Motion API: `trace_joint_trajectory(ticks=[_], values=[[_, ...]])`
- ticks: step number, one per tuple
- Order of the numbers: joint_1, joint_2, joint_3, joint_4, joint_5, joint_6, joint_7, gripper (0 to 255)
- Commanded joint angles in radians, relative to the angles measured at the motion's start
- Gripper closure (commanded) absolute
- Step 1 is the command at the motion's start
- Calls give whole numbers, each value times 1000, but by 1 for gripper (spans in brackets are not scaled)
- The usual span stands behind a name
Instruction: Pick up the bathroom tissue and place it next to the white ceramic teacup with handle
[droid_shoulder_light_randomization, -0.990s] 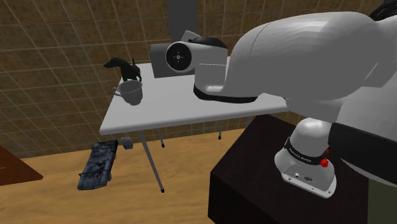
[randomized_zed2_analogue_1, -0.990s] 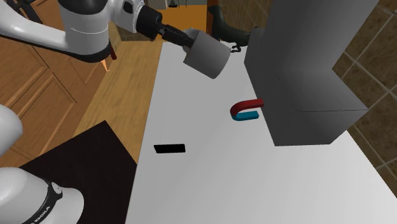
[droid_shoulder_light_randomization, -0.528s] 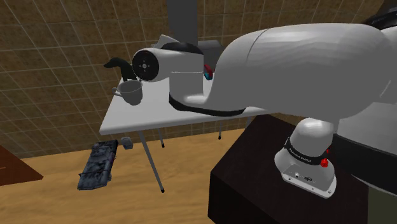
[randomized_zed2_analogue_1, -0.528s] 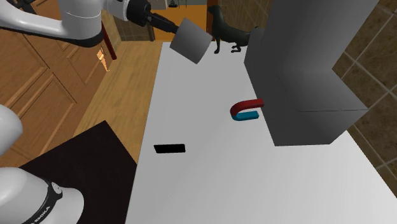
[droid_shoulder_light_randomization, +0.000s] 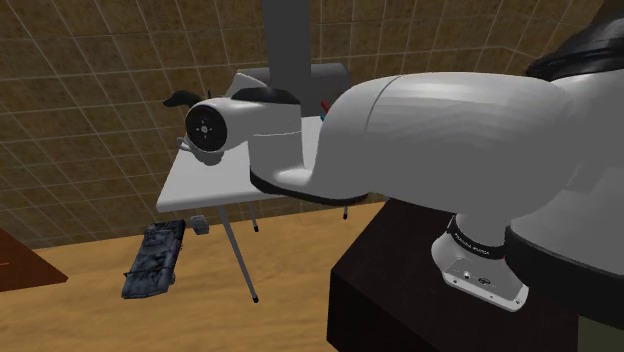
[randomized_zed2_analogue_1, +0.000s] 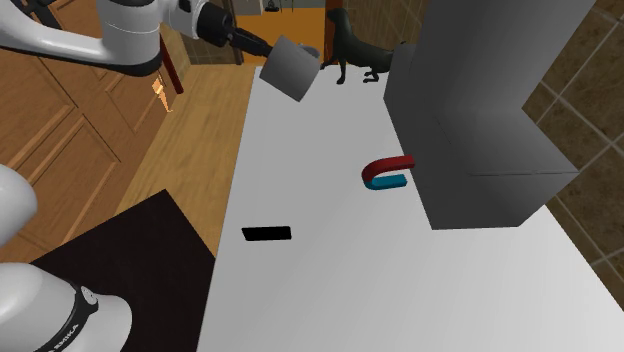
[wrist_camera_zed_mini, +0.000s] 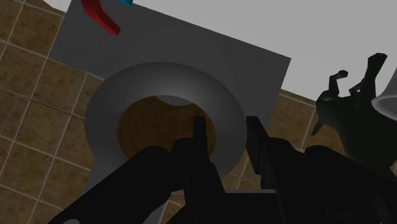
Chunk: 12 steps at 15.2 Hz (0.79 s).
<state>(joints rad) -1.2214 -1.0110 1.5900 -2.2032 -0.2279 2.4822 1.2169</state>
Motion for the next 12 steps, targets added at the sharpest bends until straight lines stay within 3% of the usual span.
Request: trace_joint_trajectory(ticks=[1,12], values=[[-11,-10,20,-5,4,13,15,255],[-65,-68,127,-19,32,71,93,255]])
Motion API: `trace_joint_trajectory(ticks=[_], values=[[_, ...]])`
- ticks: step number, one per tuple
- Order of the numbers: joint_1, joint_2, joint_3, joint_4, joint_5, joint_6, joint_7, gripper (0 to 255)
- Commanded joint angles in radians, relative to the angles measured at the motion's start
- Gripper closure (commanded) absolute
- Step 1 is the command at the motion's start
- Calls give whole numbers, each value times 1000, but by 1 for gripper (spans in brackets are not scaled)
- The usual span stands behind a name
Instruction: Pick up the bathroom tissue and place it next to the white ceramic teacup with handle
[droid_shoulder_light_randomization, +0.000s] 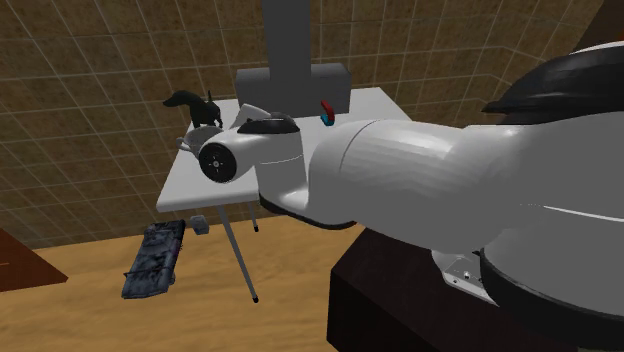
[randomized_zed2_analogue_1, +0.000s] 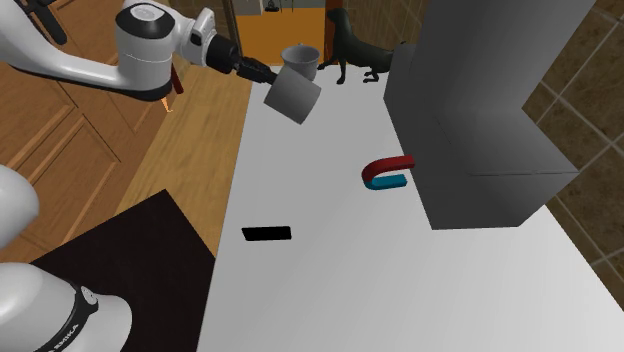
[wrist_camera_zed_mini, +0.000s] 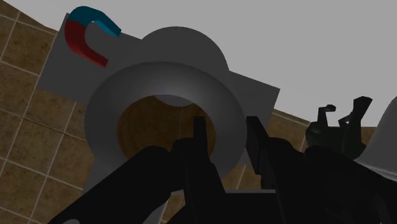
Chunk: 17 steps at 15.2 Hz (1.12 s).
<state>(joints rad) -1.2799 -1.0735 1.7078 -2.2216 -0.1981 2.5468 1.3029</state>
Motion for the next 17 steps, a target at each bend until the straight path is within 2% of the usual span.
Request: trace_joint_trajectory(ticks=[1,12,17], values=[[-12,-12,19,0,5,11,14,255],[-71,-83,129,12,37,60,92,255],[-71,-83,129,12,36,60,92,255]])
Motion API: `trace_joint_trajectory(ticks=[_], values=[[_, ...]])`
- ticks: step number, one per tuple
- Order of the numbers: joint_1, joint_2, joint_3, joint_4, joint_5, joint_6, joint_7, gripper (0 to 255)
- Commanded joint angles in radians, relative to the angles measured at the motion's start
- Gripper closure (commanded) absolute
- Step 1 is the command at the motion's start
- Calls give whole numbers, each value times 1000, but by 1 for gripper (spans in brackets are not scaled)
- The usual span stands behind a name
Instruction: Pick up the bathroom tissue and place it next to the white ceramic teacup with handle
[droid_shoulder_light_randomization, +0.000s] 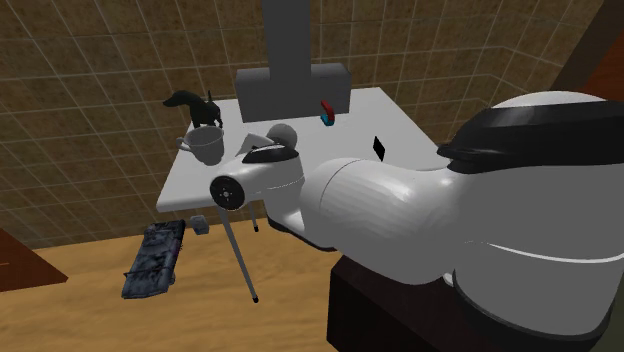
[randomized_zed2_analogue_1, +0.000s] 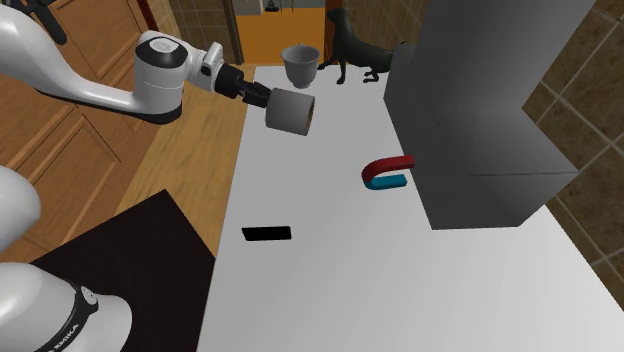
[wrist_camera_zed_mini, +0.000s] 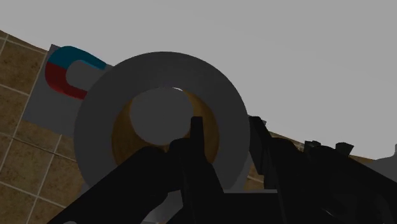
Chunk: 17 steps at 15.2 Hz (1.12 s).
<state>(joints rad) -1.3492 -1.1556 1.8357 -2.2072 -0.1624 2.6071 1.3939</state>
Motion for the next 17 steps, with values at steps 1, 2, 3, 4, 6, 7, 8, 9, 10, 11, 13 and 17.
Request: trace_joint_trajectory(ticks=[1,2,3,4,6,7,8,9,10,11,13,17], values=[[-1,-1,2,-3,1,-1,1,255],[-1,-1,2,-3,1,-1,1,255],[-2,-1,2,-3,1,-1,1,255],[0,0,1,-3,0,-2,1,0],[0,0,1,-2,0,-3,0,0],[0,0,1,-2,0,-3,0,0],[0,0,1,-2,0,-2,0,0],[-1,-1,2,-3,1,-1,1,0],[29,9,-8,-5,1,-28,0,0],[60,19,-17,-6,2,-56,0,0],[112,34,-33,-5,4,-108,-2,0],[112,34,-33,-5,4,-108,-2,0]])
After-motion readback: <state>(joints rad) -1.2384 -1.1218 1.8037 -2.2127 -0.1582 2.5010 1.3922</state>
